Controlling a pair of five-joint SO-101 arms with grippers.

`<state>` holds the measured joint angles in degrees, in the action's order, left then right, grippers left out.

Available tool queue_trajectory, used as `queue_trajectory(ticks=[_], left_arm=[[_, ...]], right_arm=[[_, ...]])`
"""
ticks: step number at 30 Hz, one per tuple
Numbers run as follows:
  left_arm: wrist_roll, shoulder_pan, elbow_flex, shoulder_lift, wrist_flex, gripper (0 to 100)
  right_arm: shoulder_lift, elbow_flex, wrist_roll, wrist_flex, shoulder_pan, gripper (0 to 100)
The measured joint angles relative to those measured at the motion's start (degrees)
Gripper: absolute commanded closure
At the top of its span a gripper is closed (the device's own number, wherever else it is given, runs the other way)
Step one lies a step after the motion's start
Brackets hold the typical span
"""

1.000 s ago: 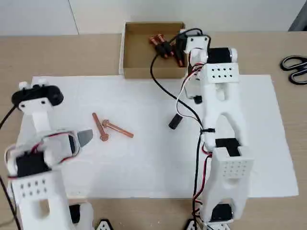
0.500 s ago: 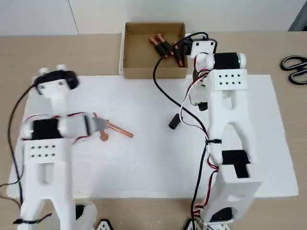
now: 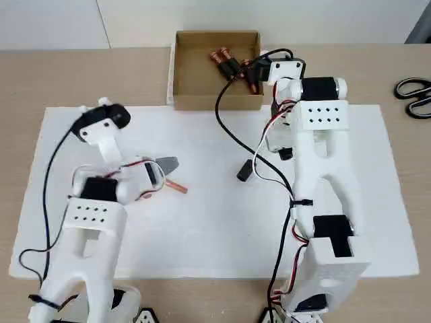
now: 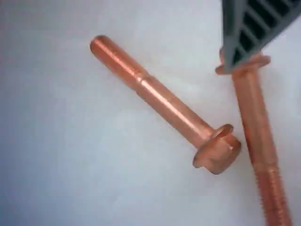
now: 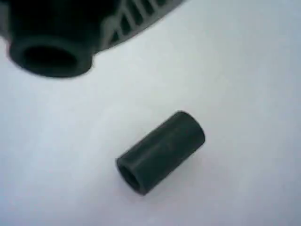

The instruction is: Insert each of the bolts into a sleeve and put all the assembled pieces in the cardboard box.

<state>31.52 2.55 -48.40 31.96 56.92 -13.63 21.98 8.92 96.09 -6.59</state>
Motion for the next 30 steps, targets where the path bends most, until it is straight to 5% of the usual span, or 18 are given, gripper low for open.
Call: queue_trajectory(ticks=[16,30], left_arm=[[8.3,3.2,-15.4,0.0,-20.0,68],[9.5,3.2,-17.6,0.0,-21.4,68]], right_arm=[[0.0,0.0,0.0,0.0,0.0,99.4],[0.0,0.0,0.0,0.0,0.0,99.4]])
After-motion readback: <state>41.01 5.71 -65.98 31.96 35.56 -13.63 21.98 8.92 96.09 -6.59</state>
